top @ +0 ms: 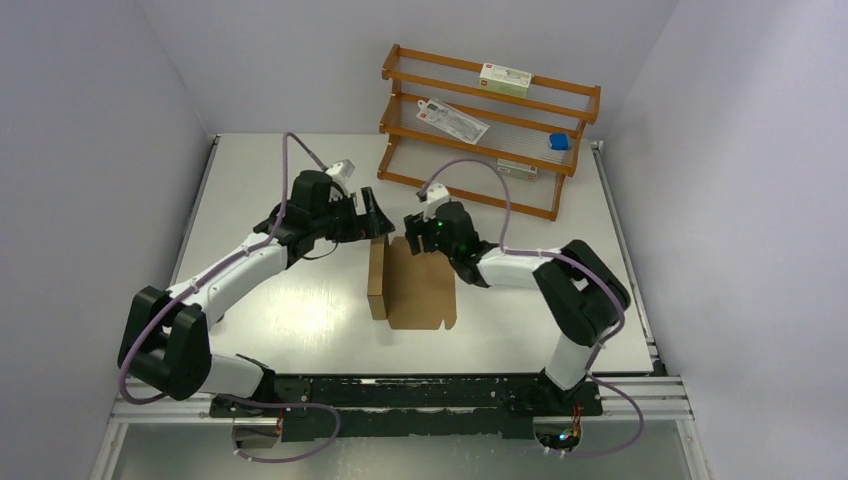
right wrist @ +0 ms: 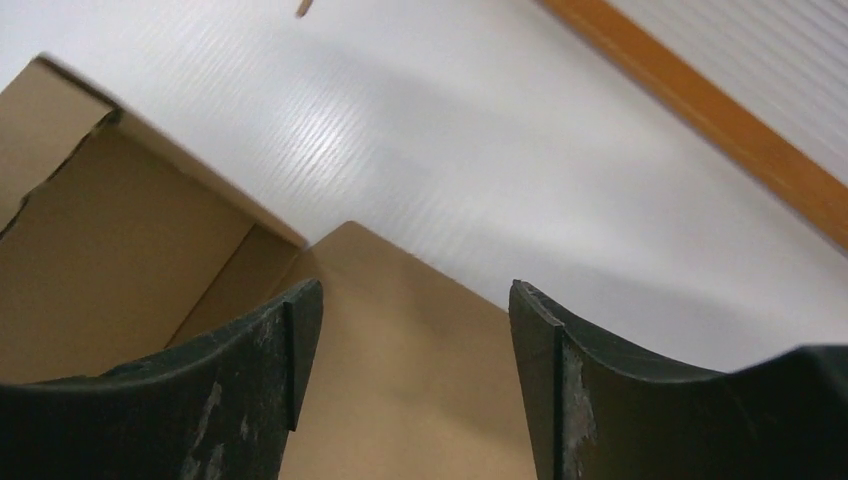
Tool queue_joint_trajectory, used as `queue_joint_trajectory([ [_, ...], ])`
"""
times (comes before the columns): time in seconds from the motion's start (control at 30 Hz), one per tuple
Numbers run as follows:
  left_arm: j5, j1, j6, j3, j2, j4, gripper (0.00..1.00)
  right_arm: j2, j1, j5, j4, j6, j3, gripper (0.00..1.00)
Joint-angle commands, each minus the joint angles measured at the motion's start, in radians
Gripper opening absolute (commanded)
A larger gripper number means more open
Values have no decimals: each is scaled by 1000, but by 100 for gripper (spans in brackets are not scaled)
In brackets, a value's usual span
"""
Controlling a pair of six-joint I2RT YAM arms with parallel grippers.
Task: Fold the paper box
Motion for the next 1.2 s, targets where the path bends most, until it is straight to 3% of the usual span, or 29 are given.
queue_joint_trajectory([
  [0.0,-57,-81,39,108,-15,-184,97,-113,-77,6,-38,153,-62,74],
  [0.13,-90,-153,53,159,15,-291,97,-230,-170,-55,-49,260,-137,80],
  [0.17,-378,-169,110,167,22,-307,91,-258,-182,-59,-54,278,-154,81],
  [0.4,-639,-256,131,270,96,-450,89,-429,-189,0,-57,326,-261,84],
  [0.87,-592,-287,122,340,221,-424,68,-538,-189,105,30,325,-387,82],
  [1.17,-510,-242,88,241,154,-310,47,-508,-189,68,-37,338,-326,81],
])
